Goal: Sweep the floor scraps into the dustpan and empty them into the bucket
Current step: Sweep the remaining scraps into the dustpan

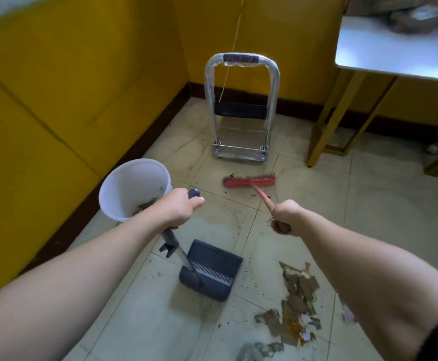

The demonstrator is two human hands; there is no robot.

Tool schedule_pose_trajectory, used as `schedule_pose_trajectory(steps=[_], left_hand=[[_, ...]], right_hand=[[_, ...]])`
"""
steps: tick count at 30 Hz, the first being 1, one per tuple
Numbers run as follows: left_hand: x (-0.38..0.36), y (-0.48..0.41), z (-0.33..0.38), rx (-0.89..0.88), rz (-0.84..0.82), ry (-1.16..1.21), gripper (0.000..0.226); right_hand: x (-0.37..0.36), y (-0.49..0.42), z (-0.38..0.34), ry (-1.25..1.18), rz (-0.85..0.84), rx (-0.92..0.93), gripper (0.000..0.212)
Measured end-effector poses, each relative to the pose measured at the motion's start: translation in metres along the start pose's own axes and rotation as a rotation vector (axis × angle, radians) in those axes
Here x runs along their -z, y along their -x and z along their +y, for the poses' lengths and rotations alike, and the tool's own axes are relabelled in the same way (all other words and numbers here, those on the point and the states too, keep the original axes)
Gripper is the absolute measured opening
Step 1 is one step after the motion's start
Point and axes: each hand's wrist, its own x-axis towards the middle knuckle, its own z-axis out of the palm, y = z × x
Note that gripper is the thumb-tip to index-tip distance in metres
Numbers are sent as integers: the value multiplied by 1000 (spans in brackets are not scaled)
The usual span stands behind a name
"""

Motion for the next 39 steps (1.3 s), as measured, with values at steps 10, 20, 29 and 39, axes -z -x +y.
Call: schedule_pose_trajectory(steps=[10, 20, 29, 39], left_hand=[[14, 4, -9, -67, -34, -42, 34], [27, 75, -61, -273, -101, -138, 35], [0, 142, -68, -469, -223, -269, 38], [-44, 172, -54, -473, -259, -310, 35]], right_hand=[[-9, 48, 58, 340, -67, -282, 35], [-62, 214, 150, 319, 16, -458, 37], [-104, 327, 183, 95, 189, -412, 28], [-50, 297, 242, -236, 356, -378, 35]])
